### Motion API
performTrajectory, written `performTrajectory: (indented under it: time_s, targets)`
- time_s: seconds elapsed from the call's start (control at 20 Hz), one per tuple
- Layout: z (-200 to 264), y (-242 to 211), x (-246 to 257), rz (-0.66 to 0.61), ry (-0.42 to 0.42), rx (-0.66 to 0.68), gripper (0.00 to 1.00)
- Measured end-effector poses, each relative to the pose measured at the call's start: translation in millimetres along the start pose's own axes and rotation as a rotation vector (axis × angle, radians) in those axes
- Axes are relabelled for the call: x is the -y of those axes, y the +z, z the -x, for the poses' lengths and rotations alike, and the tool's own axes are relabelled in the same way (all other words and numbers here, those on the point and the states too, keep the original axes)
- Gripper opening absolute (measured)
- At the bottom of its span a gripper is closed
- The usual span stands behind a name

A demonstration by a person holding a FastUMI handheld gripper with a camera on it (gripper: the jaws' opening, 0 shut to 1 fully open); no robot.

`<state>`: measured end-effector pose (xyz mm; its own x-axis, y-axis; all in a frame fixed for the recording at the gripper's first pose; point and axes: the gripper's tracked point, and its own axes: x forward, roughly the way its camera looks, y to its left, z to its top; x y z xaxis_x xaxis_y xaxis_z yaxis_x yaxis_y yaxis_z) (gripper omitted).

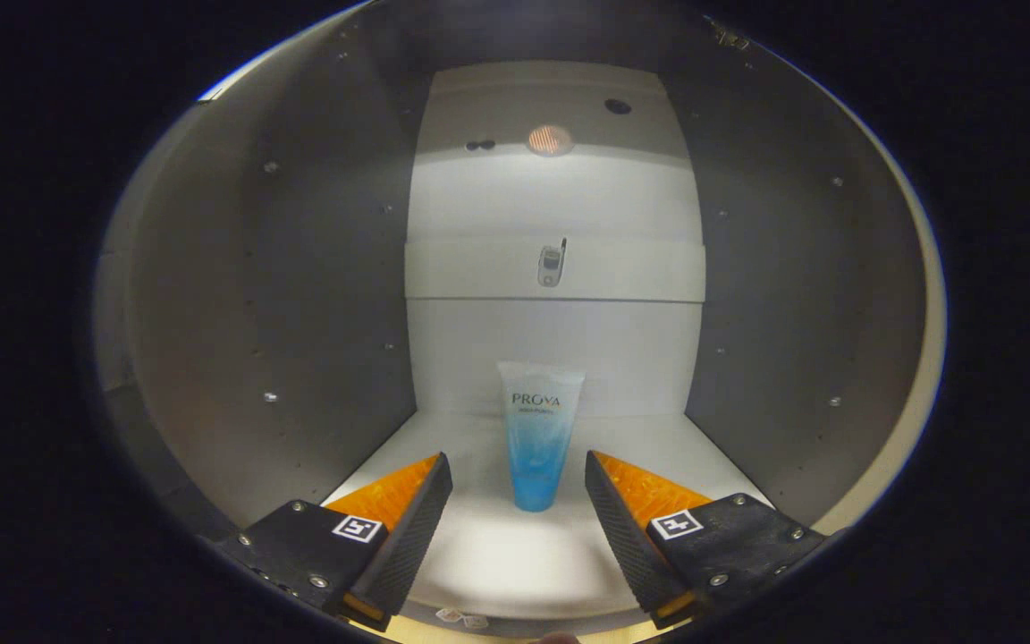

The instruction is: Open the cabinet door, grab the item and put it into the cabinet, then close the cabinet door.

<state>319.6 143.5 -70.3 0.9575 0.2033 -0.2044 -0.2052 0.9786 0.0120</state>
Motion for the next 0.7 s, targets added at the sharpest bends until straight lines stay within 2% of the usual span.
performTrajectory:
  time_s: [0.3, 0.4, 0.7]
  targets:
    - [104.3, 6.5, -2.6, -0.03, -0.048, 0.032, 0.93]
    - [140.1, 4.6, -8.6, -0.058, -0.042, 0.032, 0.93]
    - [258.7, 5.8, -14.3, -0.034, -0.037, 0.041, 0.93]
